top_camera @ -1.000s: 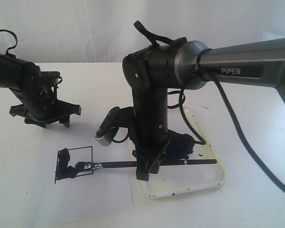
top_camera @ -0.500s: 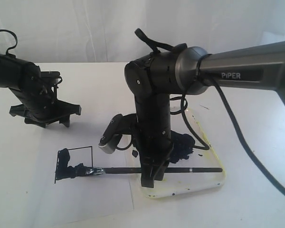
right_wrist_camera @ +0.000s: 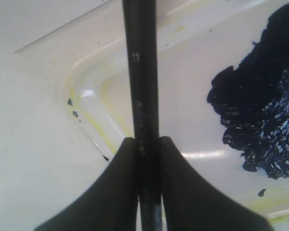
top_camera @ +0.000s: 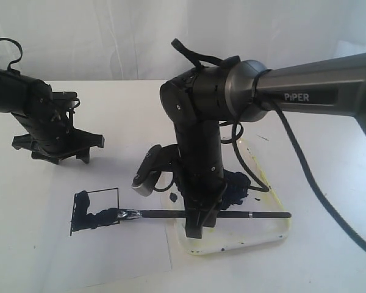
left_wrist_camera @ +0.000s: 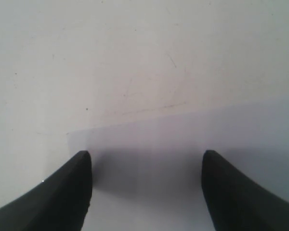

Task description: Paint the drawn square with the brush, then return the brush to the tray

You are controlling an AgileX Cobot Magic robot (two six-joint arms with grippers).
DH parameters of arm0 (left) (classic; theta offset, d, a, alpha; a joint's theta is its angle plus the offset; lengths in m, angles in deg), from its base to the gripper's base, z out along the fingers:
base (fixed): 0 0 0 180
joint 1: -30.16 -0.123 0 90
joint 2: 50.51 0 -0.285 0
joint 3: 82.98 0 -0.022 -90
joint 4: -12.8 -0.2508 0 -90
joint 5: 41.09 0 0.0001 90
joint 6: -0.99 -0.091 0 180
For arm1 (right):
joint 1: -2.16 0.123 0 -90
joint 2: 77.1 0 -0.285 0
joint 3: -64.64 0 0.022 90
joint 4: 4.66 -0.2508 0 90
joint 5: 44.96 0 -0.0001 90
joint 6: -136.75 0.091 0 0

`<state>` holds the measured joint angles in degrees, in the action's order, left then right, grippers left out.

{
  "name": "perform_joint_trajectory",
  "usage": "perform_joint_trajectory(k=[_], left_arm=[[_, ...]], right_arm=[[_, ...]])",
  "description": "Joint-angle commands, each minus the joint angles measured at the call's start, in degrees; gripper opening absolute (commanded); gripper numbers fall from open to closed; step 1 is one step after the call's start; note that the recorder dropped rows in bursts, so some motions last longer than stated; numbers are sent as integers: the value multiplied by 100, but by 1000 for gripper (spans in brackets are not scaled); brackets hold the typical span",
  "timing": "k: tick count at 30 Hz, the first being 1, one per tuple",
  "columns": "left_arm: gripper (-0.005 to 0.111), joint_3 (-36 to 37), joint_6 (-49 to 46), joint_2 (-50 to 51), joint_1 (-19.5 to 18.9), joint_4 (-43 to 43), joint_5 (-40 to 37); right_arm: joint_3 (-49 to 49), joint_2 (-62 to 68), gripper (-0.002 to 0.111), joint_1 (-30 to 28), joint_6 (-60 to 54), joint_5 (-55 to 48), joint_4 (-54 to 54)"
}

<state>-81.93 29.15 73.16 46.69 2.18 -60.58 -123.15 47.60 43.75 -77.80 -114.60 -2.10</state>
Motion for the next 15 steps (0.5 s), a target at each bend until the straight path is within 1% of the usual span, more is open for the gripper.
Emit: perform_joint_trajectory(k=[1, 15], left_arm=[[68, 50, 13, 75, 14, -34, -290], [68, 50, 13, 75, 14, -34, -290]], right_arm=[[27, -100, 0, -64, 38, -32, 126], [38, -309, 0, -64, -28, -32, 107]])
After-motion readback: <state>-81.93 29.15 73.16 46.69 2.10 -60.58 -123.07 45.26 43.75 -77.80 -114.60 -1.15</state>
